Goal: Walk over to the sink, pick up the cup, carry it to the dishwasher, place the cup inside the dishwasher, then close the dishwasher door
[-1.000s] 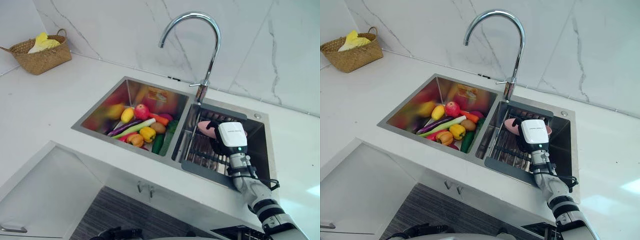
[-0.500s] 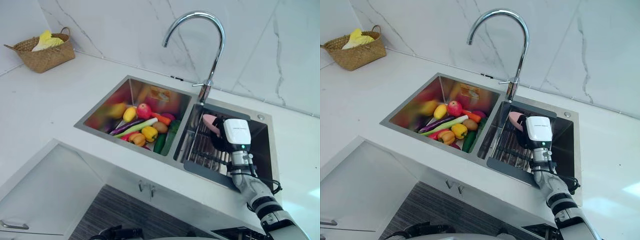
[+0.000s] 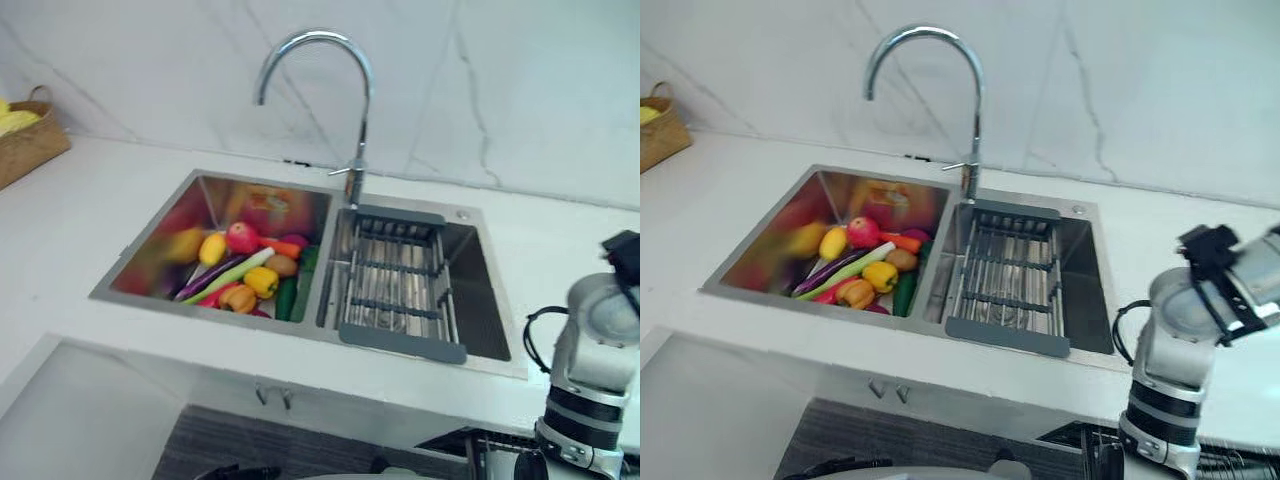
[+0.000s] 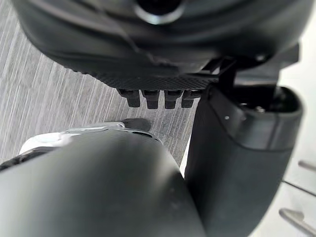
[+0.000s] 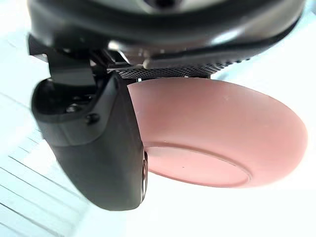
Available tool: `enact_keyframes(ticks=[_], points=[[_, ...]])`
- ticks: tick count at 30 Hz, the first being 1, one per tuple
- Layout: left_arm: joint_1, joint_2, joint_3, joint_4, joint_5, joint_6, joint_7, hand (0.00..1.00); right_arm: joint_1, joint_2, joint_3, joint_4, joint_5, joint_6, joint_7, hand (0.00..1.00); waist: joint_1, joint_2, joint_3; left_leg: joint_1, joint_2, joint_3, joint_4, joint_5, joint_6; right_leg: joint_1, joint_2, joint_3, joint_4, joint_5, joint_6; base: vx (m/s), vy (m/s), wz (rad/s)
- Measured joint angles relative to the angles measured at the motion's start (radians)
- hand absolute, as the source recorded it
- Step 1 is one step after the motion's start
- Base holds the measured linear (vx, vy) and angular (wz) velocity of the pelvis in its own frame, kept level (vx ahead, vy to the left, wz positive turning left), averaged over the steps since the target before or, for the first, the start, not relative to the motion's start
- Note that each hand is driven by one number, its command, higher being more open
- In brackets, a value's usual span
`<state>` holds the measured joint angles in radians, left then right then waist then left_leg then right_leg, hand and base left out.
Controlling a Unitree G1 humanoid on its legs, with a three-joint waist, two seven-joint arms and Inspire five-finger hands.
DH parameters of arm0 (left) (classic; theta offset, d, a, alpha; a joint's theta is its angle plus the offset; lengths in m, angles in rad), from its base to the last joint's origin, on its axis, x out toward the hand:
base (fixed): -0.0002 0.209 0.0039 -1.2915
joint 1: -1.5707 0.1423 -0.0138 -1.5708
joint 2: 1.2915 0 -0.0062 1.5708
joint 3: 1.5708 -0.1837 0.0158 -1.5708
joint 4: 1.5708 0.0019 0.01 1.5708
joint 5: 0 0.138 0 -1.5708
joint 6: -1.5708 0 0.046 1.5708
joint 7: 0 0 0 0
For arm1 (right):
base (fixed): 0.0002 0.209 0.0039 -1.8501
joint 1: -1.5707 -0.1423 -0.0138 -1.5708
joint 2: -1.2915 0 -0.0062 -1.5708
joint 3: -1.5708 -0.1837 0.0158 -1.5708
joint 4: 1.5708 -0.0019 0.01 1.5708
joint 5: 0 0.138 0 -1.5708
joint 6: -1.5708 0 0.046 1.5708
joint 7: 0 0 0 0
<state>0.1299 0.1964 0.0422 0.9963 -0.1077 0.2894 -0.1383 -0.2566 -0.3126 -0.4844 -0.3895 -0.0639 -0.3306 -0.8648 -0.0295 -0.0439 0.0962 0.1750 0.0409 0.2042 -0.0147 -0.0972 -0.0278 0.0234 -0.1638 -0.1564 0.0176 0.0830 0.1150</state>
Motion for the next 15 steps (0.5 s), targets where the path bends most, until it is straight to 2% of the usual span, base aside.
enact_keyframes(ticks=[3, 4, 5, 6, 7, 8, 9, 10, 11, 12, 13, 14, 15], points=[[0.0, -0.002, 0.006, 0.003, 0.011, 0.0, 0.009, 1.0, 0.068, 0.0, -0.05, 0.001, -0.023, 0.041, -0.023, 0.0, -0.008, -0.005, -0.005, 0.004, 0.004, 0.058, -0.001, -0.003, -0.003, -0.036, 0.011, 0.015, -0.001, 0.013, -0.012, -0.03, 0.01, -0.55], [0.001, -0.009, 0.028, 0.007, 0.011, 0.001, 0.01, 1.0, 0.092, 0.001, -0.051, 0.01, -0.024, 0.062, -0.016, 0.0, -0.003, -0.006, -0.005, 0.007, 0.013, 0.104, 0.001, -0.006, -0.007, -0.054, 0.009, -0.031, -0.004, -0.001, -0.06, -0.01, 0.032, -1.05], [0.001, -0.018, 0.049, 0.017, 0.01, 0.001, 0.012, 1.0, 0.118, 0.001, -0.05, 0.03, -0.019, 0.076, 0.002, 0.0, 0.004, -0.004, -0.007, 0.008, 0.029, 0.165, 0.01, -0.008, -0.011, -0.065, -0.013, -0.185, 0.015, -0.032, -0.141, 0.03, 0.05, -1.2], [0.001, -0.018, 0.058, 0.017, 0.008, 0.001, 0.013, 1.0, 0.132, 0.004, -0.05, 0.045, -0.016, 0.08, 0.014, 0.0, 0.009, 0.001, -0.01, 0.008, 0.039, 0.194, 0.023, -0.008, -0.011, -0.071, -0.023, -0.249, 0.03, -0.035, -0.179, 0.08, 0.055, -1.46], [0.001, -0.017, 0.079, 0.017, 0.002, 0.001, 0.021, 1.0, 0.163, 0.008, -0.049, 0.073, -0.004, 0.082, 0.049, 0.0, 0.014, -0.012, -0.01, 0.008, 0.056, 0.247, 0.052, -0.02, -0.023, -0.087, -0.046, -0.354, 0.069, -0.024, -0.251, 0.08, 0.017, -1.21], [0.001, -0.013, 0.084, 0.017, -0.002, 0.002, 0.025, 1.0, 0.176, 0.012, -0.049, 0.079, 0.001, 0.085, 0.067, 0.0, 0.012, -0.018, -0.011, 0.008, 0.062, 0.271, 0.063, -0.03, -0.025, -0.096, -0.059, -0.396, 0.093, -0.006, -0.284, 0.1, -0.025, -1.39], [0.001, -0.006, 0.087, 0.021, -0.01, 0.007, 0.029, 1.0, 0.2, 0.026, -0.046, 0.091, 0.002, 0.086, 0.099, 0.0, 0.004, -0.029, -0.013, 0.004, 0.076, 0.306, 0.089, -0.047, -0.03, -0.127, -0.061, -0.421, 0.139, 0.022, -0.265, 0.06, -0.06, -1.25], [0.001, -0.002, 0.092, 0.023, -0.013, 0.014, 0.029, 1.0, 0.219, 0.041, -0.041, 0.109, 0.0, 0.086, 0.116, 0.0, -0.004, -0.041, -0.011, 0.0, 0.086, 0.323, 0.105, -0.06, -0.019, -0.154, -0.054, -0.427, 0.16, 0.06, -0.225, 0.05, -0.073, -1.24], [0.001, -0.001, 0.094, 0.023, -0.015, 0.017, 0.029, 1.0, 0.228, 0.047, -0.04, 0.118, -0.001, 0.087, 0.118, 0.0, -0.005, -0.045, -0.009, 0.001, 0.087, 0.327, 0.106, -0.068, -0.012, -0.163, -0.044, -0.417, 0.15, 0.076, -0.202, 0.03, -0.077, -1.18], [0.001, 0.0, 0.103, 0.022, -0.015, 0.018, 0.029, 1.0, 0.234, 0.059, -0.04, 0.145, -0.02, 0.09, 0.115, 0.0, -0.01, -0.04, -0.011, 0.001, 0.094, 0.338, 0.103, -0.084, -0.021, -0.168, -0.024, -0.391, 0.107, 0.092, -0.175, 0.02, -0.087, -0.87], [0.0, 0.003, 0.116, 0.025, -0.017, 0.015, 0.034, 1.0, 0.25, 0.073, -0.048, 0.174, -0.047, 0.09, 0.1, 0.0, -0.018, -0.044, -0.006, -0.01, 0.095, 0.363, 0.118, -0.088, -0.027, -0.201, -0.06, -0.404, 0.225, -0.023, -0.18, 0.02, -0.085, -0.61], [0.0, 0.003, 0.116, 0.027, -0.019, 0.014, 0.04, 1.0, 0.266, 0.078, -0.056, 0.188, -0.066, 0.091, 0.092, 0.0, -0.02, -0.045, -0.006, -0.012, 0.097, 0.363, 0.128, -0.088, -0.027, -0.207, -0.078, -0.41, 0.302, -0.077, -0.171, 0.07, -0.084, -0.16], [0.007, 0.003, 0.114, 0.03, -0.027, 0.014, 0.046, 1.0, 0.28, 0.081, -0.062, 0.222, -0.122, 0.097, 0.077, 0.0, -0.024, -0.049, -0.009, -0.009, 0.098, 0.359, 0.139, -0.089, -0.028, -0.194, -0.09, -0.412, 0.363, -0.124, -0.142, 0.1, -0.085, -0.02]])
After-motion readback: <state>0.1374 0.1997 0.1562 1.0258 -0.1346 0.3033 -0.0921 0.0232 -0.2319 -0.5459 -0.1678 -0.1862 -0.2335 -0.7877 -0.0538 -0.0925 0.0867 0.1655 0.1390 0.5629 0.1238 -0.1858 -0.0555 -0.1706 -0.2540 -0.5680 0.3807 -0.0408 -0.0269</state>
